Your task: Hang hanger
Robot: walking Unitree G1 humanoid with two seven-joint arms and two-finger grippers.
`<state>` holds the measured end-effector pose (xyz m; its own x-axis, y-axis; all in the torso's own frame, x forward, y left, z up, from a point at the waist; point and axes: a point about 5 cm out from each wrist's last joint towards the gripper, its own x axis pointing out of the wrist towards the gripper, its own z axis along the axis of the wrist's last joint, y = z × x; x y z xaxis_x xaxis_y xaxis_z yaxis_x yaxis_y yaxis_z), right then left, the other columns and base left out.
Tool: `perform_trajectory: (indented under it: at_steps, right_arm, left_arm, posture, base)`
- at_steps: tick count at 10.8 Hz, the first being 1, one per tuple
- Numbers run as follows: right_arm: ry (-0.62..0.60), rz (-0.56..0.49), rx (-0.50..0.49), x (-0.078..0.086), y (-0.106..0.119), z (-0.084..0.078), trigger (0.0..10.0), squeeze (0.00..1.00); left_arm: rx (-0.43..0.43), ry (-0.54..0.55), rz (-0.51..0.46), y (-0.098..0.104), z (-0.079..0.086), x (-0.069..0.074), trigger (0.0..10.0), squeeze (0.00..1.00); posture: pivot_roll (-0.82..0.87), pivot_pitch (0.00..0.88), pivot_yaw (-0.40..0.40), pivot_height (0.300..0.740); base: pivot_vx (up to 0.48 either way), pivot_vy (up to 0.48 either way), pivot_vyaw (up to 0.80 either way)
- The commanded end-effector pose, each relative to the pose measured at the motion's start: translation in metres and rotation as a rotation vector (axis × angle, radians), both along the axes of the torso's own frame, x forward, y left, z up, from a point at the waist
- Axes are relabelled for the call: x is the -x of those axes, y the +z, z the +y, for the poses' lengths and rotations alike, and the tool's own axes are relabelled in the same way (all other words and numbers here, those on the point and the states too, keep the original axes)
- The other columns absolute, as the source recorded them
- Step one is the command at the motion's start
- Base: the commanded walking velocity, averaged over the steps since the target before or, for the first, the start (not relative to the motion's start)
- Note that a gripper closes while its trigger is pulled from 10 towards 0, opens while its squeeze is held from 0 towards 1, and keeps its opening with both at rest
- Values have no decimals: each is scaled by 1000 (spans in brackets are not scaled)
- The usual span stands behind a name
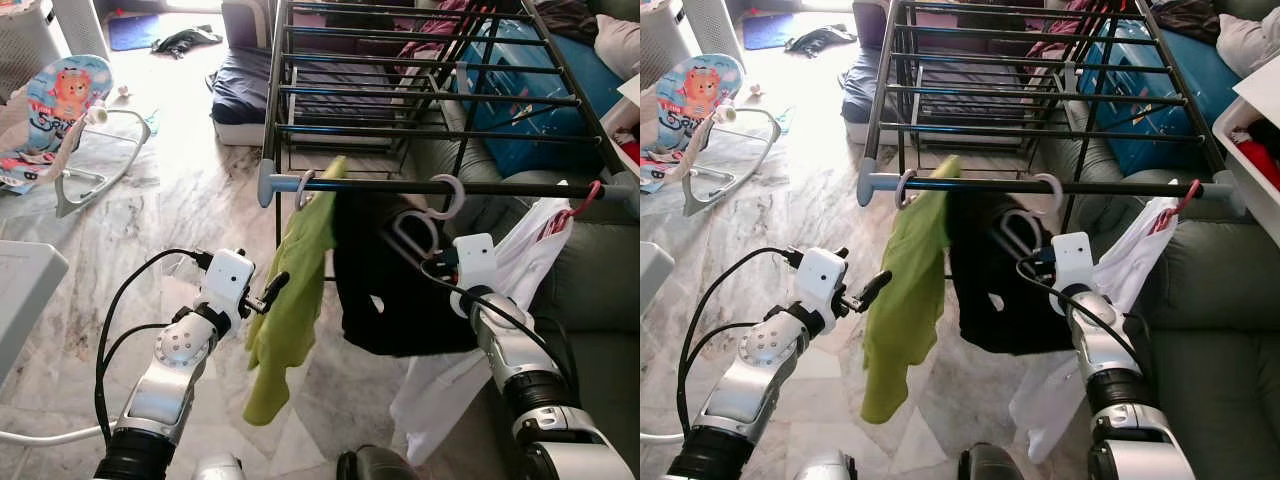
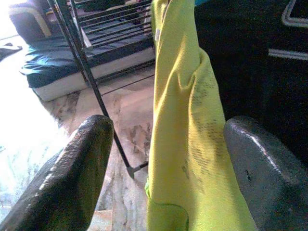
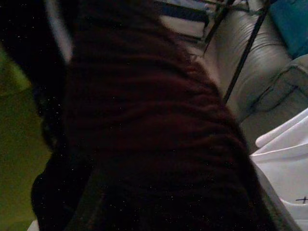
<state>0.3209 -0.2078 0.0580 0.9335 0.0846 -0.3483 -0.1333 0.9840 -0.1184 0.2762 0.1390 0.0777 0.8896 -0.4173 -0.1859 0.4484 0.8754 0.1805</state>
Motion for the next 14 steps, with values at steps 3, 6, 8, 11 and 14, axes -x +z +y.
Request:
perform_trajectory:
  at_steps: [3, 6, 8, 11, 14]
  right_arm:
    - [-44, -49, -16, -1, 2, 6, 0, 0]
    - [-84, -103, -50, -3, 7, 14, 0, 0]
    - [-92, -133, -100, -4, 12, 21, 0, 0]
    - [-93, -221, -61, -4, 24, 24, 0, 0]
    - [-95, -403, 3, 22, 45, 29, 0, 0]
  left_arm:
    - [-7, -7, -15, 2, -2, -4, 10000, 0]
    - [-8, -11, -18, 1, -4, -6, 10000, 0]
    - [-10, -18, -18, 0, -6, -5, 10000, 0]
    - [-10, -19, -25, 0, -8, -6, 10000, 0]
    - [15, -2, -30, 0, -8, -1, 10000, 0]
  posture:
    - [-42, 50, -55, 740]
    - [-41, 44, -60, 740]
    - [-42, 40, -62, 740]
    - [-45, 41, -74, 740]
    - [-57, 48, -75, 740]
  base:
    - [0, 0, 0]
    - [0, 0, 0]
    - [0, 0, 0]
    - [0, 0, 0]
    - [0, 0, 0]
